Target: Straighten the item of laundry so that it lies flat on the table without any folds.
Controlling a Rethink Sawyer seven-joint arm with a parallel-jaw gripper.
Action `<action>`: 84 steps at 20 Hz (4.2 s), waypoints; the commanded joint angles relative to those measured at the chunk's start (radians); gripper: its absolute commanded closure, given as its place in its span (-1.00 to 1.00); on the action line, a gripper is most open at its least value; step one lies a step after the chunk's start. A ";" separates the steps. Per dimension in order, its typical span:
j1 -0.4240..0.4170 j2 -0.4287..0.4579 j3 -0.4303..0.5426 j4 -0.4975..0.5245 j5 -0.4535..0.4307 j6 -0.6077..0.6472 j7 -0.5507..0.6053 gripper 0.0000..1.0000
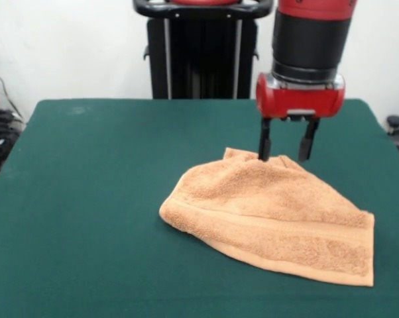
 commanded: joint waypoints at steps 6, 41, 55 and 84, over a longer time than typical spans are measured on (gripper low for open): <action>-0.034 -0.001 0.123 0.117 -0.044 0.144 -0.036 -1.00; -0.098 0.076 0.143 0.213 -0.208 -0.040 -0.017 -1.00; -0.061 0.108 0.103 0.221 -0.285 -0.201 0.065 -1.00; -0.111 0.074 0.117 0.284 -0.368 -0.160 0.011 -1.00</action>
